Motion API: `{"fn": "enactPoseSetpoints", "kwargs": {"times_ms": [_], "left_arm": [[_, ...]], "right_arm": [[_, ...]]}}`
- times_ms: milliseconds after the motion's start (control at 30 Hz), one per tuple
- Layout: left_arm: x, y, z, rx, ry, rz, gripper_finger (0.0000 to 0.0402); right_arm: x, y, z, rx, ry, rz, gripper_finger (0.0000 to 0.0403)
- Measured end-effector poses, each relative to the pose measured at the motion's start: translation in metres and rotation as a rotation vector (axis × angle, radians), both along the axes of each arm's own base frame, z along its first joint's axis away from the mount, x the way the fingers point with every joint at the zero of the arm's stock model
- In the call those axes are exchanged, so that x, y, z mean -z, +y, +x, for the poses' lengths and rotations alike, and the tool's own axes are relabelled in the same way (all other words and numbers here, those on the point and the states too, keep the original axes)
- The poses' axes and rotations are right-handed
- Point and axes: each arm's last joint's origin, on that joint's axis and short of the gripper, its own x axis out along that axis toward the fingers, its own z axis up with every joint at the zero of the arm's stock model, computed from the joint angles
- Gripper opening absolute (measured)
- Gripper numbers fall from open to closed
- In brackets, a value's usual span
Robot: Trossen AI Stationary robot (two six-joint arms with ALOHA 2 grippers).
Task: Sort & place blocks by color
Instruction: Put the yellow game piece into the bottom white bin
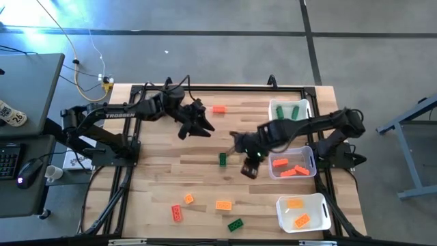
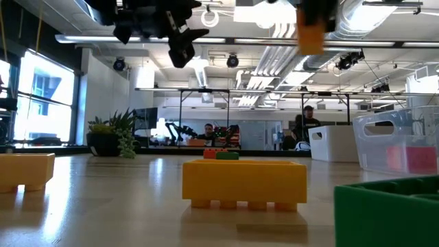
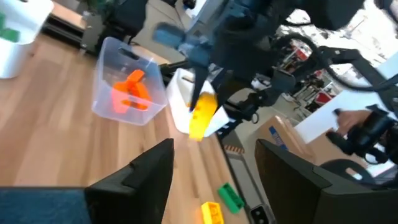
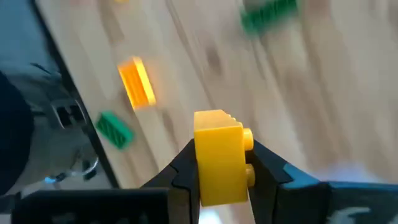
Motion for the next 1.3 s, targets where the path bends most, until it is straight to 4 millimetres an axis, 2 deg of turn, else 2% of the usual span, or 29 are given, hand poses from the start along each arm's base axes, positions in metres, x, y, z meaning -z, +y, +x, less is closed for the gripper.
{"fn": "enactPoseSetpoints", "kwargs": {"times_ms": [100, 200, 467, 967, 1300], "left_arm": [[0.004, 0.002, -0.003, -0.001, 0.029, 0.017, 0.0213], [0.009, 0.003, -0.005, 0.005, 0.06, 0.036, 0.0213], [0.016, 0.004, -0.007, -0.049, 0.122, 0.121, 0.0213], [0.016, 0.004, -0.007, -0.052, 0.114, 0.168, 0.0213], [0.017, 0.004, -0.007, -0.047, 0.112, 0.181, 0.0213]], "right_arm": [[0.004, 0.023, -0.018, 0.061, 0.165, 0.006, 0.0073], [0.005, 0.047, -0.034, 0.11, 0.261, -0.01, 0.0073], [0.005, 0.096, -0.062, 0.268, 0.306, -0.063, 0.0073], [0.006, 0.15, -0.113, 0.623, 0.464, -0.034, 0.0077], [0.023, 0.174, -0.122, 0.657, 0.59, -0.055, 0.0084]]}}
